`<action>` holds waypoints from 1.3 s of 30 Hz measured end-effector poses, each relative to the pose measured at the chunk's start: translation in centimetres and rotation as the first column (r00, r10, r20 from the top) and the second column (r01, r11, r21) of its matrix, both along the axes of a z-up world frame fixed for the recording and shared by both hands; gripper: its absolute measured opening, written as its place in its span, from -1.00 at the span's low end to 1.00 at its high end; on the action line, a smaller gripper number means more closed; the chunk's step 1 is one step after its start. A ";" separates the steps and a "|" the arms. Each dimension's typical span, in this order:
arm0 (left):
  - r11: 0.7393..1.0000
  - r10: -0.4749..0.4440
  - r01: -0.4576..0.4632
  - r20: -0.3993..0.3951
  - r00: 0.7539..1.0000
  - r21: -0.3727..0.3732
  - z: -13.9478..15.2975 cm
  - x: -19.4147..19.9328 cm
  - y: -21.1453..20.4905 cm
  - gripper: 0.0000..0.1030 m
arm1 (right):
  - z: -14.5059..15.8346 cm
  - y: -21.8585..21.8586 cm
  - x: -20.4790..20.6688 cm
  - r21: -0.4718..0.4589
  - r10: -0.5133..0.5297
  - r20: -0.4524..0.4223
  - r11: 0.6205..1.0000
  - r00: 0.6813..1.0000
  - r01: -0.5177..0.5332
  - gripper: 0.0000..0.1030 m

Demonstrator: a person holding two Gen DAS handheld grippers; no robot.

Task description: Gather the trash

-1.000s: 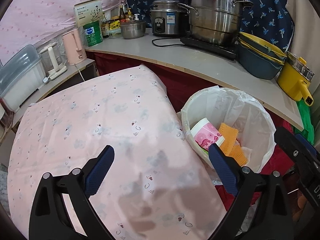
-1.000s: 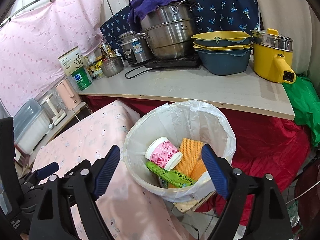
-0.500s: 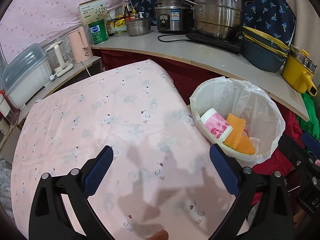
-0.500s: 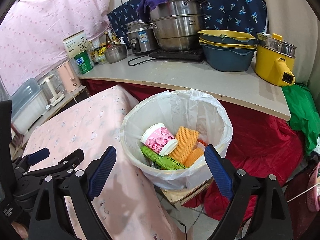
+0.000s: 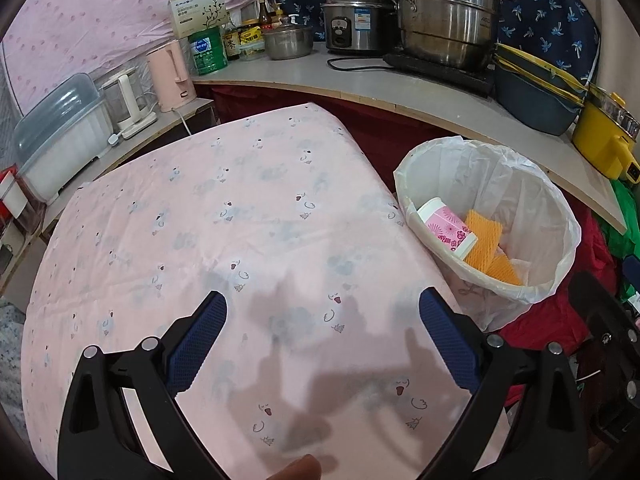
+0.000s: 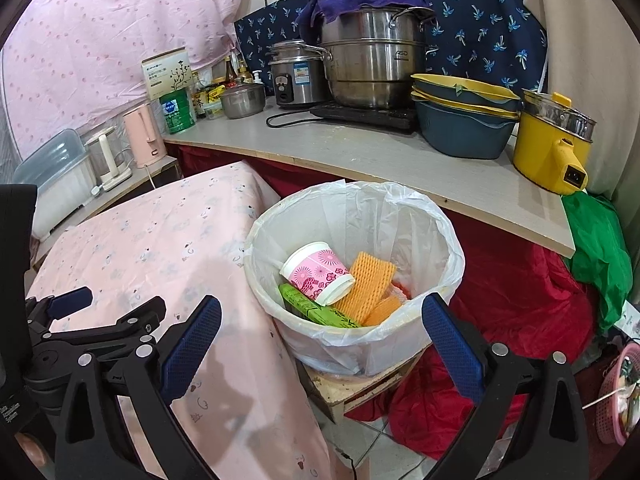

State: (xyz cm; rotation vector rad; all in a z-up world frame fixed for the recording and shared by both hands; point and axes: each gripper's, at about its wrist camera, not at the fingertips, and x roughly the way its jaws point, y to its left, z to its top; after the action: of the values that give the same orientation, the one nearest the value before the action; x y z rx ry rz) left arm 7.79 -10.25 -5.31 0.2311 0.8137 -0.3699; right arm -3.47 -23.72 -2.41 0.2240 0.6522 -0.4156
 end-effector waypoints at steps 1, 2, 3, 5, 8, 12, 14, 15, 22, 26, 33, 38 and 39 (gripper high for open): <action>1.000 0.001 -0.001 0.001 1.000 0.001 -0.1 -0.1 0.0 0.80 | -0.1 0.1 -0.1 -0.003 -0.002 -0.001 1.000 1.000 0.002 0.89; 1.000 0.001 -0.001 0.002 1.000 0.002 -0.1 -0.2 0.0 0.80 | -0.2 0.1 -0.2 -0.005 -0.005 -0.002 1.000 1.000 0.005 0.89; 1.000 0.001 -0.001 0.002 1.000 0.004 -0.1 -0.1 0.0 0.80 | -0.2 0.1 -0.3 -0.007 -0.009 -0.004 1.000 1.000 0.009 0.89; 1.000 0.005 -0.005 0.004 1.000 0.008 -0.3 -0.2 0.1 0.80 | -0.4 0.1 -0.4 -0.005 -0.012 -0.009 1.000 1.000 0.012 0.89; 1.000 0.008 -0.008 0.002 1.000 0.009 -0.5 -0.4 0.2 0.80 | -0.7 0.1 -0.7 -0.004 -0.016 -0.012 1.000 1.000 0.016 0.89; 1.000 0.004 -0.004 0.007 1.000 0.010 -0.7 -0.7 0.3 0.80 | -1.0 0.1 -0.8 -0.007 -0.014 -0.017 1.000 1.000 0.014 0.89; 1.000 0.000 0.000 0.012 1.000 0.012 -0.7 -0.9 0.3 0.80 | -1.0 0.1 -0.9 -0.009 -0.016 -0.019 1.000 1.000 0.016 0.89; 1.000 -0.002 0.002 0.013 1.000 0.011 -0.6 -0.9 0.2 0.80 | -1.0 0.1 -0.9 -0.008 -0.016 -0.019 1.000 1.000 0.016 0.89; 1.000 -0.006 0.006 0.029 1.000 0.010 -0.4 -1.2 0.1 0.80 | -1.1 0.1 -0.9 -0.008 -0.016 -0.019 1.000 1.000 0.016 0.89; 1.000 -0.007 0.006 0.037 0.999 0.011 -0.3 -1.3 0.0 0.80 | -1.1 0.1 -1.1 -0.006 -0.016 -0.021 1.000 1.000 0.016 0.89; 1.000 0.011 -0.011 0.043 0.999 -0.002 -0.1 -1.6 0.0 0.80 | -1.1 0.1 -1.2 -0.007 -0.018 -0.020 1.000 1.000 0.018 0.89; 1.000 -0.005 0.005 0.052 0.999 0.003 0.0 -1.9 -0.3 0.80 | -1.3 0.0 -1.3 -0.002 -0.024 -0.023 1.000 0.999 0.024 0.89; 1.000 -0.009 0.009 0.054 0.999 0.004 0.0 -2.0 -0.4 0.80 | -1.3 0.1 -1.4 -0.001 -0.026 -0.024 1.000 0.999 0.026 0.89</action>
State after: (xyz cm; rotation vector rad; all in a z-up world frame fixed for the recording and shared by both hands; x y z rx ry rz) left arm 5.83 -10.66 -5.32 0.2473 0.7606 -0.3693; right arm -4.87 -23.64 -3.75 0.2269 0.6729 -0.4441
